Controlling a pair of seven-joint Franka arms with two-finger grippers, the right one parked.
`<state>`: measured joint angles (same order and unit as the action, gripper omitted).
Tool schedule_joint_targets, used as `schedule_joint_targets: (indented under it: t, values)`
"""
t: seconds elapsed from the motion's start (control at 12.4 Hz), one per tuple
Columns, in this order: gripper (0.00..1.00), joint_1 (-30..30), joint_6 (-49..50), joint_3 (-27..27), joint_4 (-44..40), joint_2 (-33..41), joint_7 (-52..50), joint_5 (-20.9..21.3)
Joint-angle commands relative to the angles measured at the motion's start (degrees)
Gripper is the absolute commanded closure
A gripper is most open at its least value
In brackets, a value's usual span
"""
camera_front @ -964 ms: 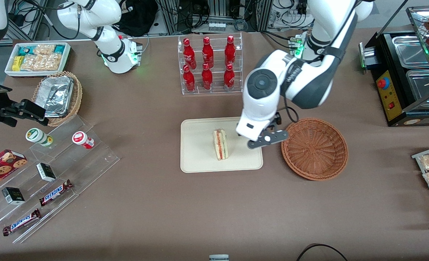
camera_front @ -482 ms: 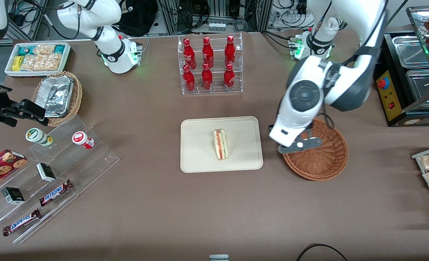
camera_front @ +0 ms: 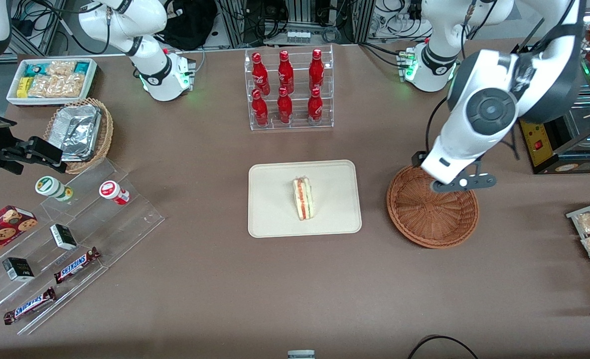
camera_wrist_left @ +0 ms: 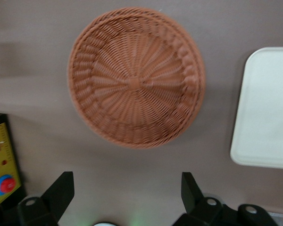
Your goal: Place sandwich from basket to tray
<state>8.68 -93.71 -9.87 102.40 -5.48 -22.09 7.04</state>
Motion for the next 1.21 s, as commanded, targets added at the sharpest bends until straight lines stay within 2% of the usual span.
schedule_joint_targets:
  t: [0.0, 0.16, 0.56, 1.12]
  values:
    - [0.00, -5.5, 3.4, -0.9, 1.7, 4.8, 9.8, -3.0]
    - [0.00, -8.8, 8.9, -0.9, -0.1, 6.4, 17.6, -3.7]
    - [0.00, -14.1, 13.5, -0.4, -2.2, 10.7, 25.4, -3.6]
    - [0.00, -15.3, 15.1, 3.4, -7.5, 11.0, 26.1, -3.9]
